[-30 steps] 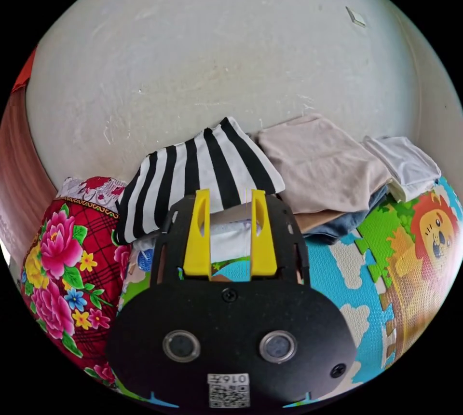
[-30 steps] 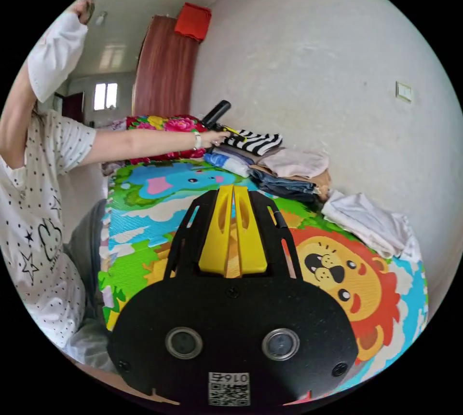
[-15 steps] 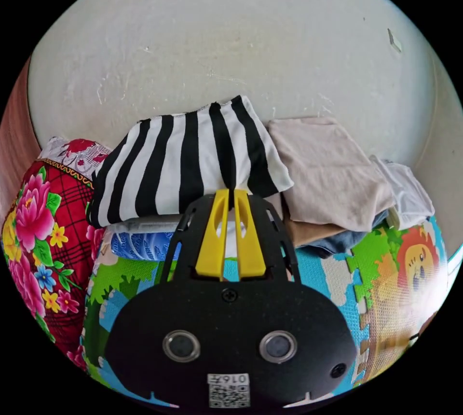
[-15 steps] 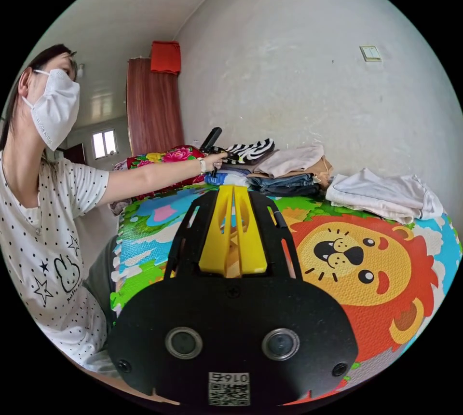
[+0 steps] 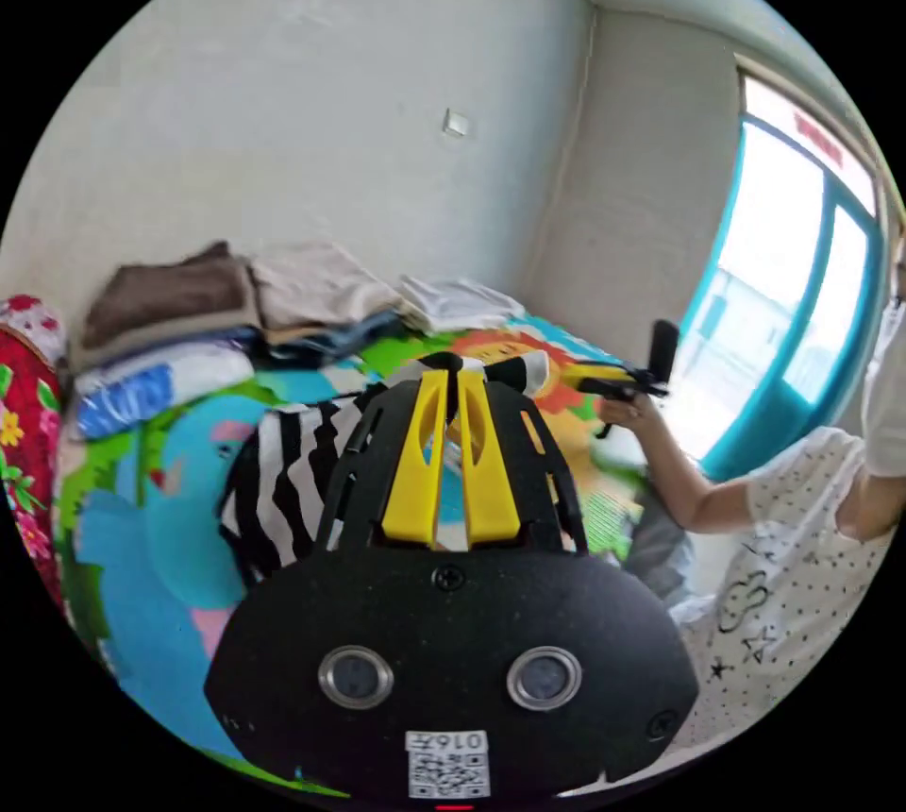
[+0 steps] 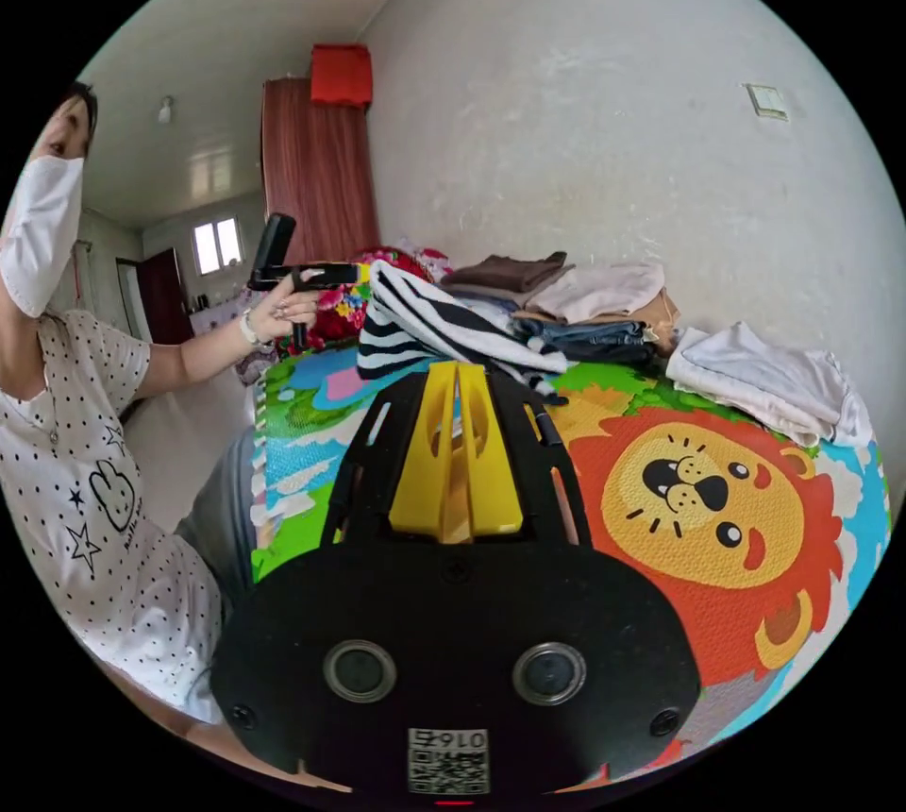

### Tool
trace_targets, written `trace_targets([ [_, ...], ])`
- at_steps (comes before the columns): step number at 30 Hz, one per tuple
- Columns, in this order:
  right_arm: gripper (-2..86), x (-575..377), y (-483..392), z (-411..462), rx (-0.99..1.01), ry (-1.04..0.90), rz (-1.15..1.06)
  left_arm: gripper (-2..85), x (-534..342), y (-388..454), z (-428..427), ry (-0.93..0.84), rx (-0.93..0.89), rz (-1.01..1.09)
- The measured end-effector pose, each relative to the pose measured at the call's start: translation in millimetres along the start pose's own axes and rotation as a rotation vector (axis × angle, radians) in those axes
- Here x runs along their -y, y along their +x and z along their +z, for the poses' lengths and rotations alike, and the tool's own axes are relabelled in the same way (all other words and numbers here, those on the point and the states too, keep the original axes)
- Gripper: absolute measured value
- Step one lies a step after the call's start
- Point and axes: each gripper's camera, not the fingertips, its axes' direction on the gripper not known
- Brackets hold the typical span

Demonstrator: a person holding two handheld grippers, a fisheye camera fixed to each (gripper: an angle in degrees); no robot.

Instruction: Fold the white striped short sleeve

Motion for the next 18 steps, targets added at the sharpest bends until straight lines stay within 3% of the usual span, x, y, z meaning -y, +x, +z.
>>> trace_targets([
  [1,1.9,11,-13,10,-0.011,-0.074,-0.018,-0.1,-11,6,4,-0.014,-0.064,-0.013],
  [3,4.6,26,-32,23,-0.029,-0.162,-0.027,0.9,-51,33,26,-0.133,-0.395,-0.043],
  [6,10.9,46,-54,46,-0.031,-0.323,-0.043,2.8,-80,51,31,-0.200,-0.547,-0.141],
  [8,12.8,59,-64,70,-0.092,-0.492,-0.032,3.4,-87,56,14,-0.140,-0.442,-0.142],
  [11,11.3,69,-80,107,-0.193,-0.712,-0.060,3.8,-90,71,-6,-0.199,-0.036,-0.086],
  [12,9.5,74,-86,110,-0.199,-0.710,-0.077,3.8,-93,75,-10,-0.232,0.119,-0.104],
  [14,4.9,96,-114,108,-0.251,-0.631,-0.174,3.4,-97,83,-15,-0.267,0.244,-0.117],
  [18,3.5,130,-165,81,-0.132,-0.419,-0.356,5.2,-114,111,-38,-0.184,0.250,-0.127],
])
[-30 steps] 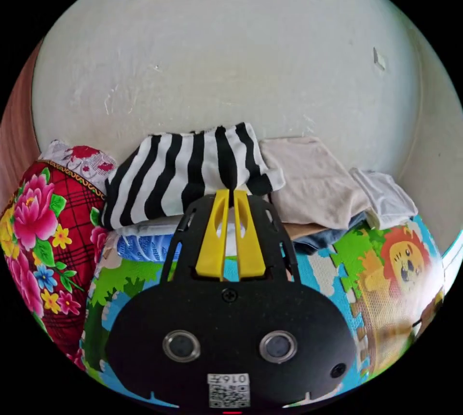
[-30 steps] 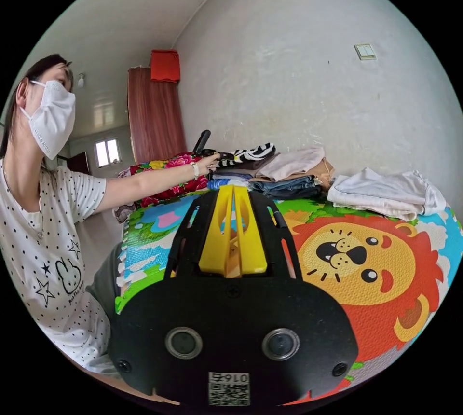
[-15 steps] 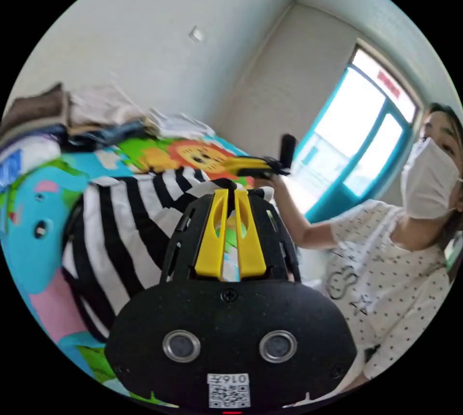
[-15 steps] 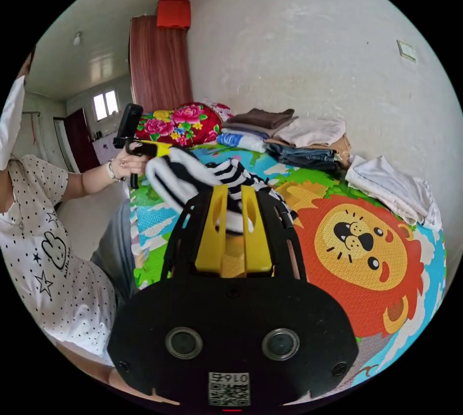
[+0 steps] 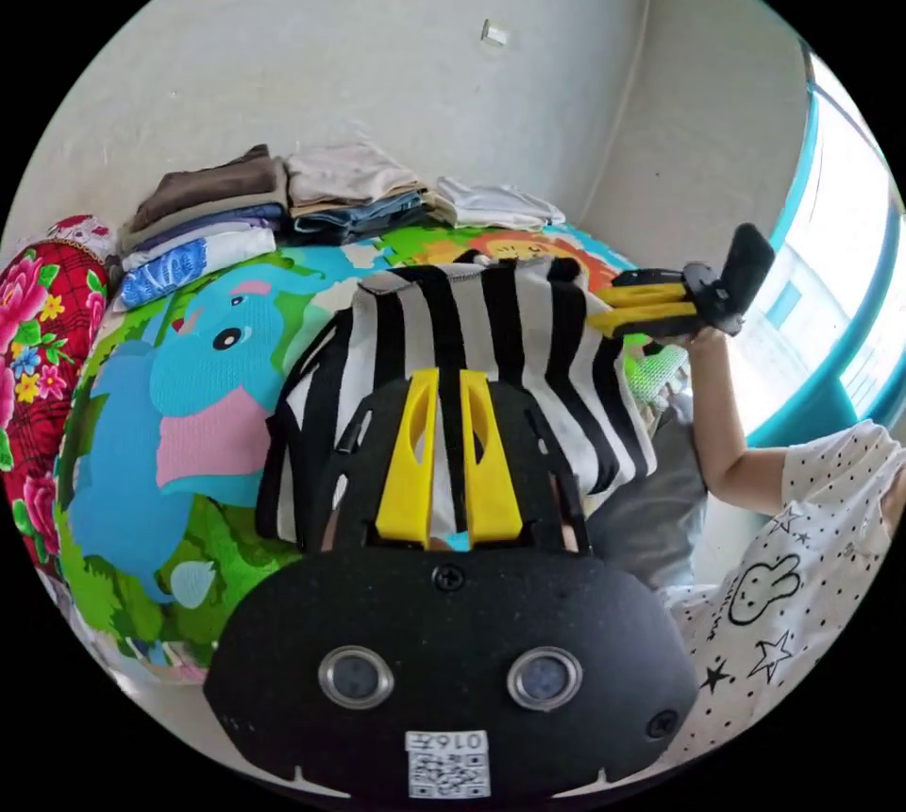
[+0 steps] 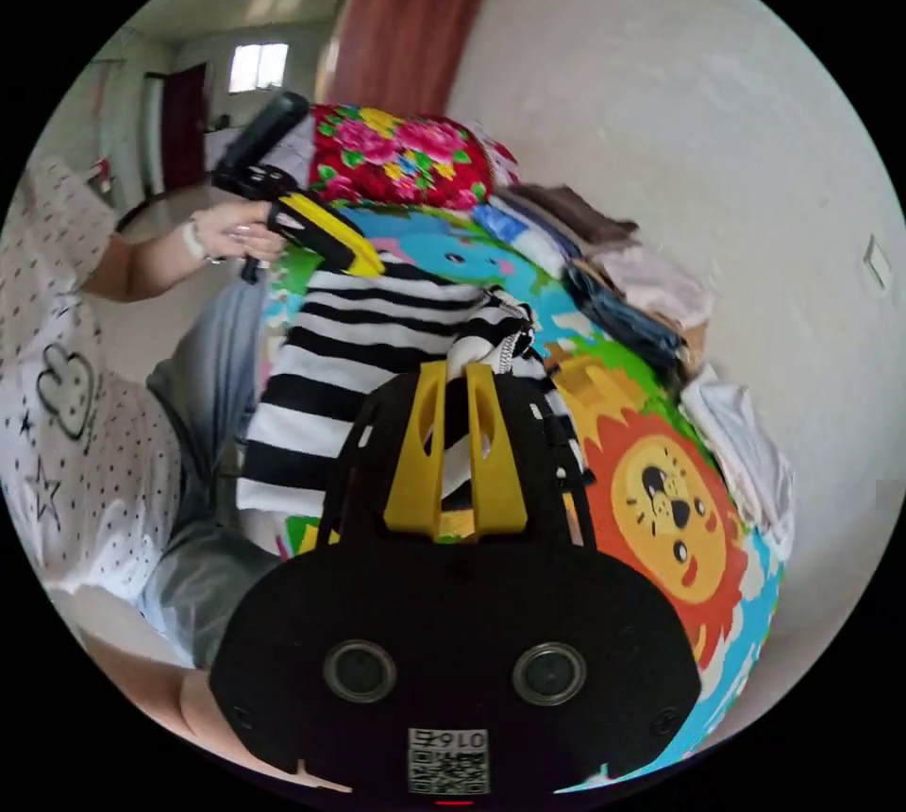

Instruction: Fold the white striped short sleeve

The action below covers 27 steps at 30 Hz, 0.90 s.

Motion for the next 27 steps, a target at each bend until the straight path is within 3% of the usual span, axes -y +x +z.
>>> trace_targets([
  [4,3.4,32,-55,-43,0.250,0.240,-0.343,10.3,-25,6,-28,0.095,-0.117,-0.049],
  [7,3.9,61,-96,-43,0.375,0.233,-0.538,9.4,-50,5,-35,0.080,-0.265,-0.090],
  [9,4.7,80,-112,-41,0.414,0.202,-0.581,4.4,-76,4,-40,0.095,-0.372,-0.126],
  [12,8.5,105,-122,-39,0.502,0.155,-0.609,3.2,-111,-1,-72,0.168,-0.329,-0.148],
  [16,11.9,131,-68,-62,0.551,0.190,-0.351,2.5,-146,3,-114,0.164,-0.267,-0.115],
  [19,10.8,141,-20,-65,0.391,0.130,-0.050,2.6,-165,22,-138,0.086,-0.153,-0.047],
  [22,9.3,153,2,-46,0.134,-0.126,0.138,2.7,-179,43,-150,-0.024,-0.055,0.039],
  [25,7.3,164,-9,-30,0.047,-0.333,0.066,2.8,-191,67,-155,-0.103,0.015,0.130],
  [27,3.2,173,-18,-39,0.056,-0.308,0.013,2.9,-200,79,-158,-0.124,0.089,0.146],
])
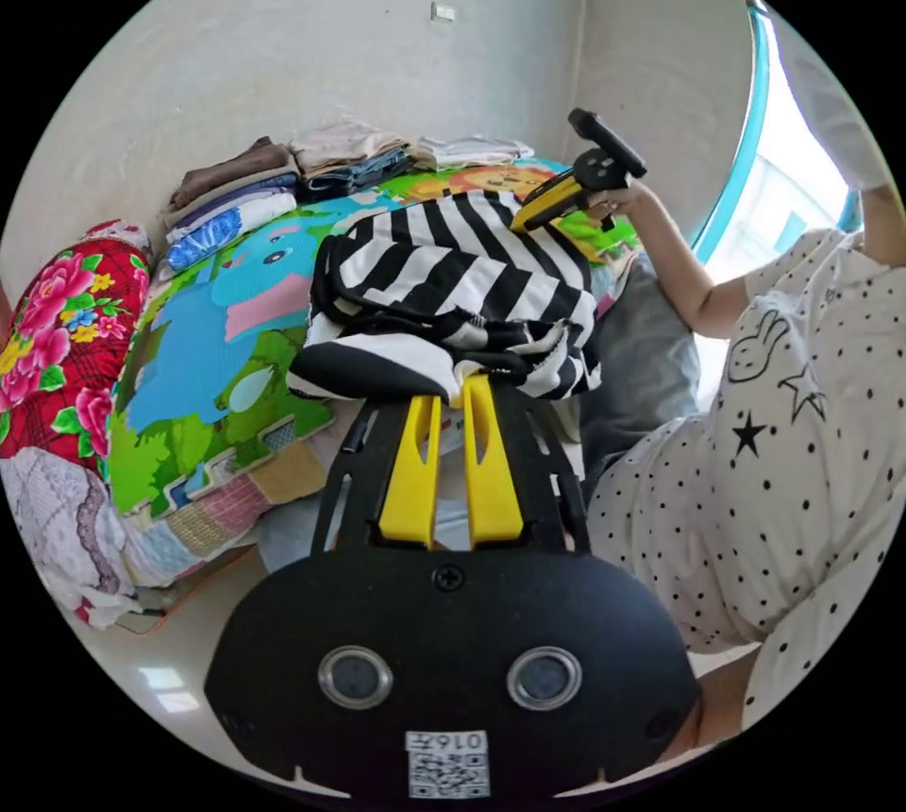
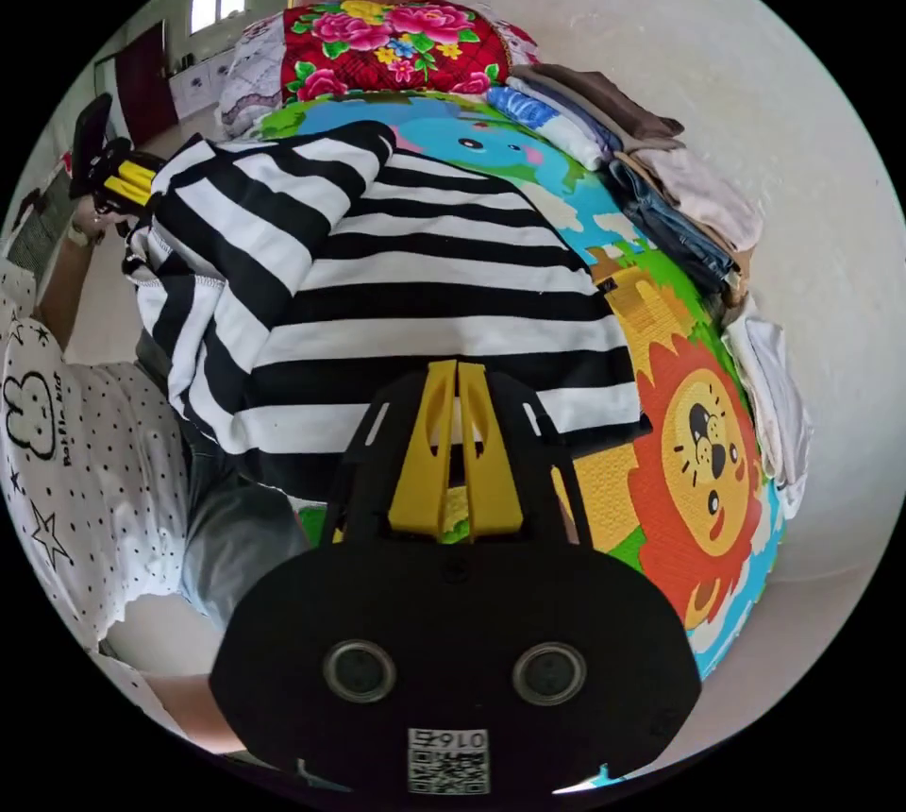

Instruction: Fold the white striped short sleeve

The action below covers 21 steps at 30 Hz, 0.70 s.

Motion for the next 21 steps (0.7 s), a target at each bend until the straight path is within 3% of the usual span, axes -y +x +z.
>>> trace_targets([
  [4,0.0,5,-10,-26,-0.098,-0.007,-0.029,2.7,-10,-7,-11,0.065,0.000,-0.100],
  [9,-0.5,-1,16,-99,-0.163,0.184,0.108,2.0,10,-59,-37,0.159,0.103,-0.304],
  [15,-0.6,-40,40,-210,-0.575,0.530,0.424,1.6,31,-45,-91,0.449,0.477,-0.290],
  [16,-0.6,-65,31,-232,-0.762,0.657,0.512,1.6,30,-43,-91,0.442,0.481,-0.289],
  [17,-0.5,-87,23,-244,-0.945,0.655,0.549,1.6,24,-43,-85,0.405,0.469,-0.303],
  [18,-0.5,-97,22,-249,-0.998,0.609,0.577,1.6,17,-44,-74,0.353,0.424,-0.322],
  [20,-0.4,-134,33,-256,-0.918,0.377,0.677,1.6,6,-42,-55,0.264,0.313,-0.289],
  [21,-0.3,-144,35,-257,-0.867,0.355,0.697,1.6,-2,-35,-46,0.252,0.218,-0.246],
])
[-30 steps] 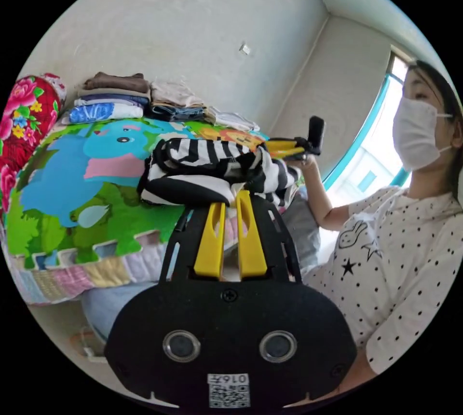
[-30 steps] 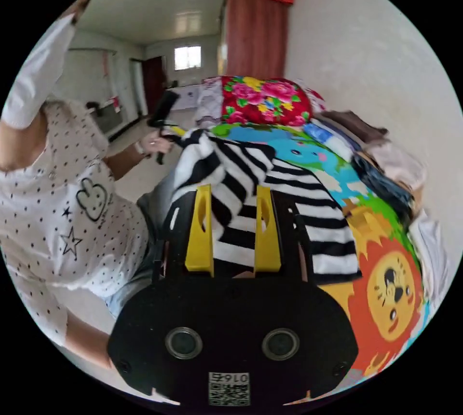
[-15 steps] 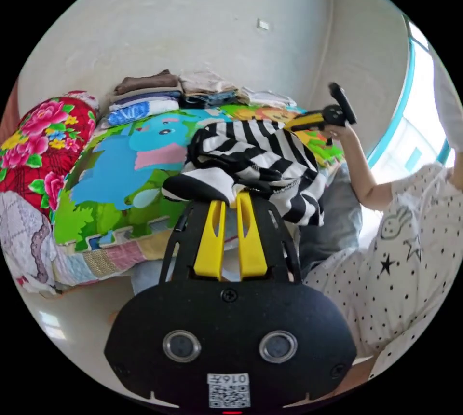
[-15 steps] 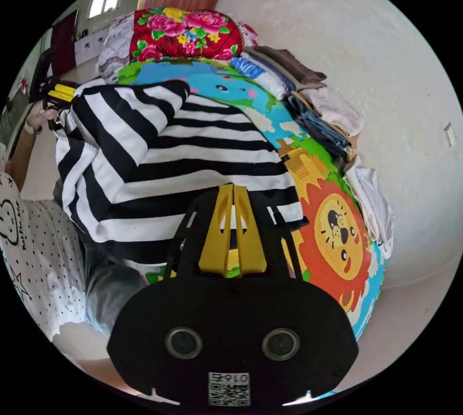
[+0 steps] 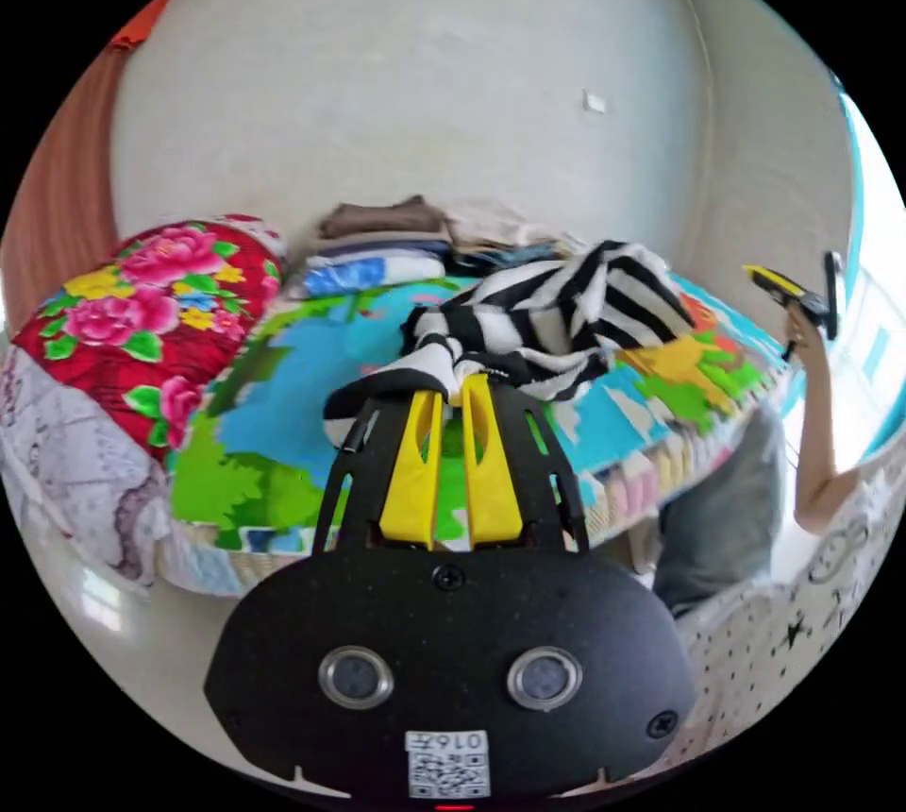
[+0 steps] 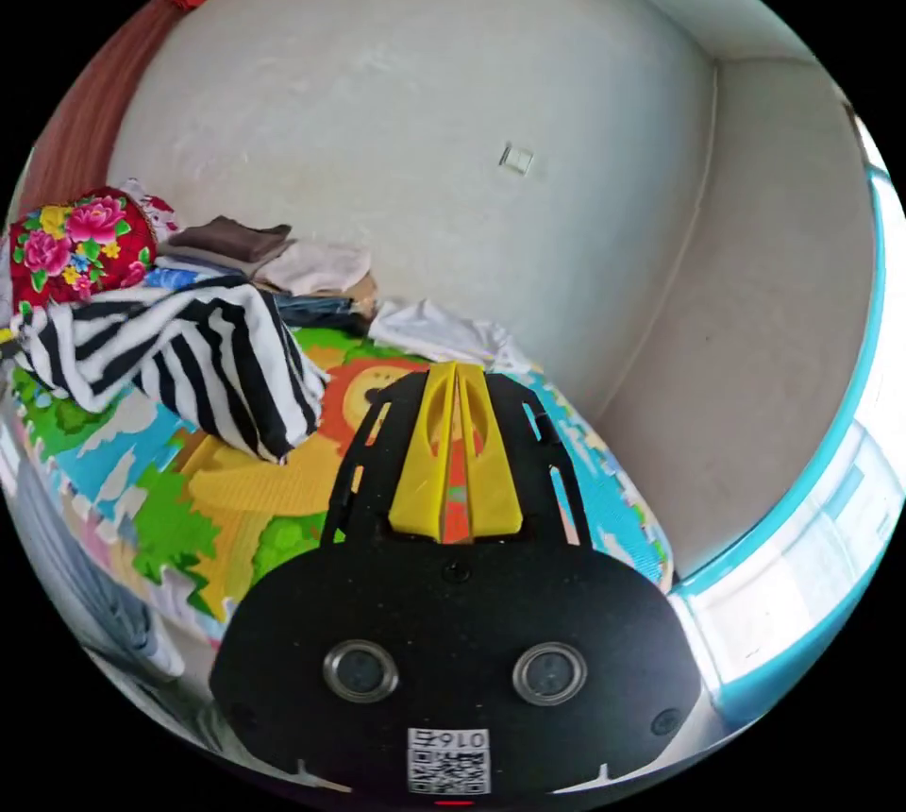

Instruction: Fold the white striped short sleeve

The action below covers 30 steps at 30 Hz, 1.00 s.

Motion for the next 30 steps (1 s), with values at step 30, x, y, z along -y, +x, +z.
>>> trace_targets([
  [30,1.6,-61,-41,-94,0.586,-0.001,-0.214,1.5,-71,40,5,-0.008,-0.454,0.154],
])
